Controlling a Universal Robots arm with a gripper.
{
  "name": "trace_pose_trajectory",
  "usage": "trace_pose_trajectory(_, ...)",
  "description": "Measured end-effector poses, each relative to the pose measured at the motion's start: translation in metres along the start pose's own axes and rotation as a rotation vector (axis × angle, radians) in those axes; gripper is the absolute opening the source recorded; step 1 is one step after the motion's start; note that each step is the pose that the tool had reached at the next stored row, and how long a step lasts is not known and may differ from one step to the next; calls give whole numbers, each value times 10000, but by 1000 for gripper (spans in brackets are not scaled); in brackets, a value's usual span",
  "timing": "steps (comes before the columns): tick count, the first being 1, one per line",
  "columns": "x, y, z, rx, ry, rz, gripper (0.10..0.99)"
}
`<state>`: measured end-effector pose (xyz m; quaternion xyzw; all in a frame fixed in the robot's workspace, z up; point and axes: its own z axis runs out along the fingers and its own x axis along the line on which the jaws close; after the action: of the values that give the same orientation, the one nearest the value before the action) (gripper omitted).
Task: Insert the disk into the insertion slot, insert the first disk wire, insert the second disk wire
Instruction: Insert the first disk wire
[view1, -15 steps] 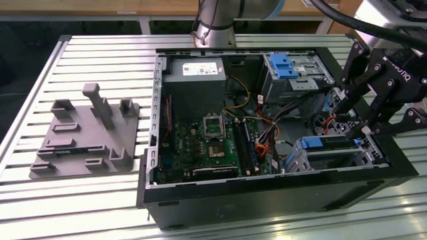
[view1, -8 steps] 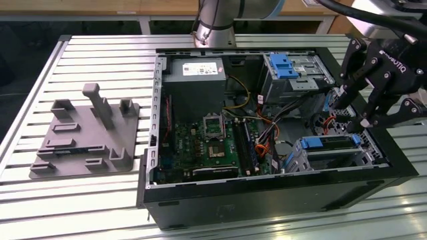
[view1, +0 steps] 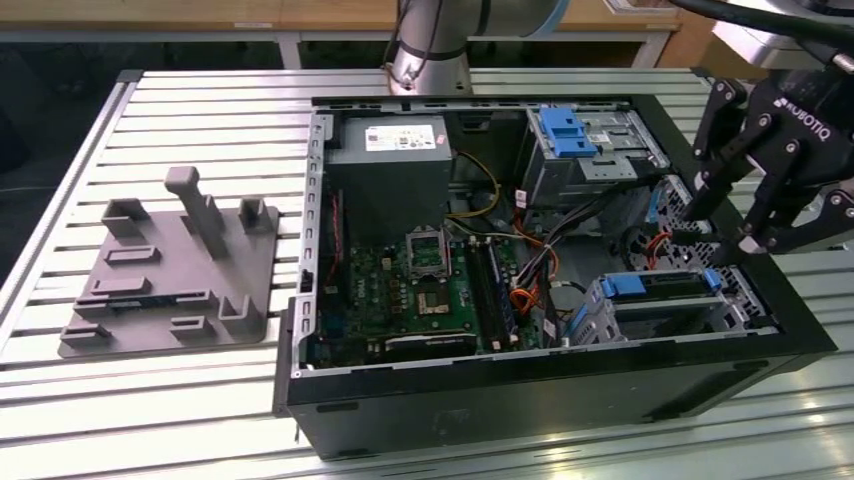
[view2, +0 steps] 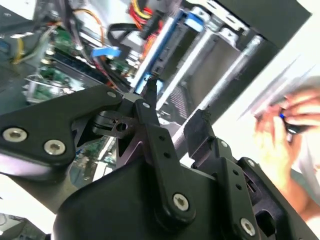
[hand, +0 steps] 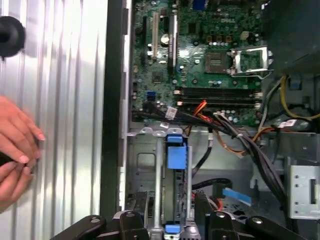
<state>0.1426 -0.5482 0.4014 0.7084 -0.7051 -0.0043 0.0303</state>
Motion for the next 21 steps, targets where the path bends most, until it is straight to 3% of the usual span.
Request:
trace_pose_trajectory(3, -18, -28, 0, -9, 536, 25, 498)
trace_pose_trajectory(4, -32, -40, 2, -10, 614, 29, 498)
trace_pose_trajectory(7, -106, -93, 10, -10, 659, 32, 498)
trace_pose_trajectory(15, -370, -242, 41, -10, 665, 32, 498)
trace_pose_trajectory(21, -423, -291, 99, -11, 664, 37, 498)
